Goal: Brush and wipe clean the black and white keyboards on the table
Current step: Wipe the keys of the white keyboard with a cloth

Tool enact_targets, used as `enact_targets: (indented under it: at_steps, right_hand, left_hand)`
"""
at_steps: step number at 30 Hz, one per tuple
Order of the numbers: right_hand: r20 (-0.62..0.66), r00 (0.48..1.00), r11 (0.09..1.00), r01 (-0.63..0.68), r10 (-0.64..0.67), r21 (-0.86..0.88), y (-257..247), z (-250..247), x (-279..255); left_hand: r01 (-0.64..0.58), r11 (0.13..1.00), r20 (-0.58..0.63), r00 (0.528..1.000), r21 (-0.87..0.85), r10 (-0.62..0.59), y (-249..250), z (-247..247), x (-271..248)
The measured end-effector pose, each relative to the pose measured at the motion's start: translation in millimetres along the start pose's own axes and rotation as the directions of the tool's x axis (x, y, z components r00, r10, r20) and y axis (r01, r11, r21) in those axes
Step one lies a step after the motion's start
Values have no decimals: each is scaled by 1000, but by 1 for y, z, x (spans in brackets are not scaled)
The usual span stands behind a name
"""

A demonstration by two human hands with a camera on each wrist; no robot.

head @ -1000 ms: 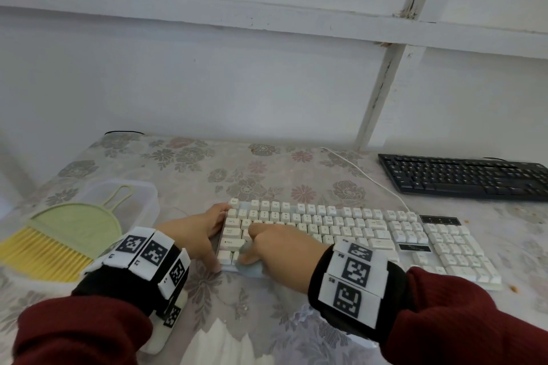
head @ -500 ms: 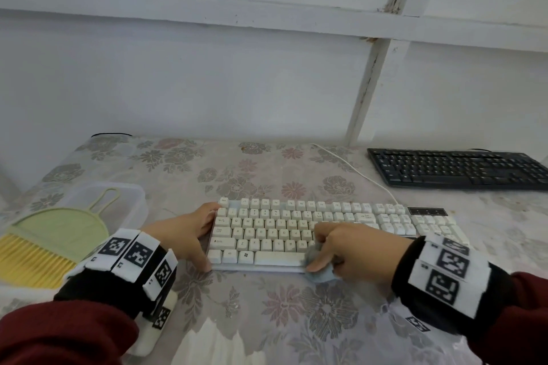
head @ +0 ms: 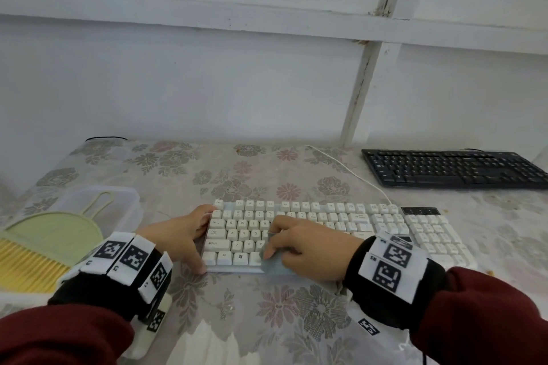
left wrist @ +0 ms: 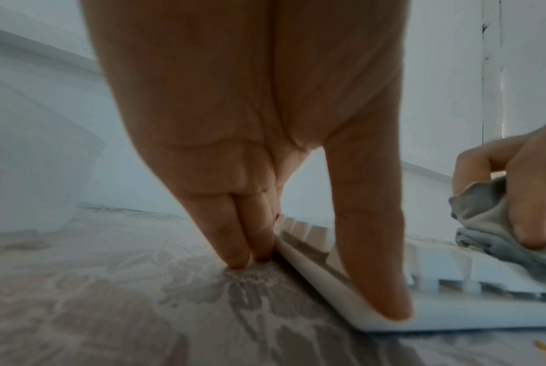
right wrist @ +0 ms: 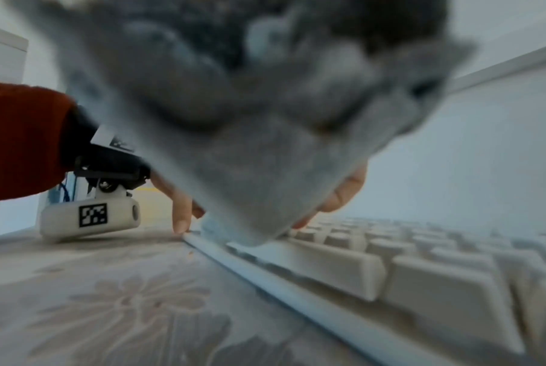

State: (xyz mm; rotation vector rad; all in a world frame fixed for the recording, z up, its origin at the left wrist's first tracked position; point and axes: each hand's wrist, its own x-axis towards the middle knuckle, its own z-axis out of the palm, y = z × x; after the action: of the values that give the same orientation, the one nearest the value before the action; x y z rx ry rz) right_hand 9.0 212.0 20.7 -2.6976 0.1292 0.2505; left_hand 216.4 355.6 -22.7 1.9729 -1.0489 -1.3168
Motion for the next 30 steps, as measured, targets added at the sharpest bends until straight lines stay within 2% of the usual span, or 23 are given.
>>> enact_targets:
  at_steps: [5, 8, 14, 17, 22, 26, 30]
  right_hand:
    - [-117, 993, 1000, 8, -9, -9, 0, 11, 7]
    - [-138, 989, 996, -63, 55, -57, 2, 11, 9]
    - [-137, 986, 993, -105, 97, -53, -2, 13, 12]
    - [-167, 984, 998, -63, 62, -4, -15, 11, 17]
    - [-129, 991, 994, 25, -39, -111, -35, 18, 32]
    - [-106, 987, 986, 104, -118, -131, -49, 16, 49]
    - [-53, 991, 977, 113, -124, -179, -62, 19, 62]
  left_hand:
    - [2, 1000, -2, 1000, 10, -2, -1, -1, 0]
    - [4, 1000, -7, 1000, 12, -4, -1, 0, 0]
    - [3, 1000, -12, 1000, 15, -3, -1, 0, 0]
    - [-1, 1000, -16, 1000, 5, 1, 0, -1, 0]
    - [-11, 1000, 1, 1000, -1, 11, 0, 0, 0]
    - [-4, 1000, 5, 1000, 28, 4, 0, 0, 1]
    - [9, 998, -21, 1000, 60, -8, 4, 3, 0]
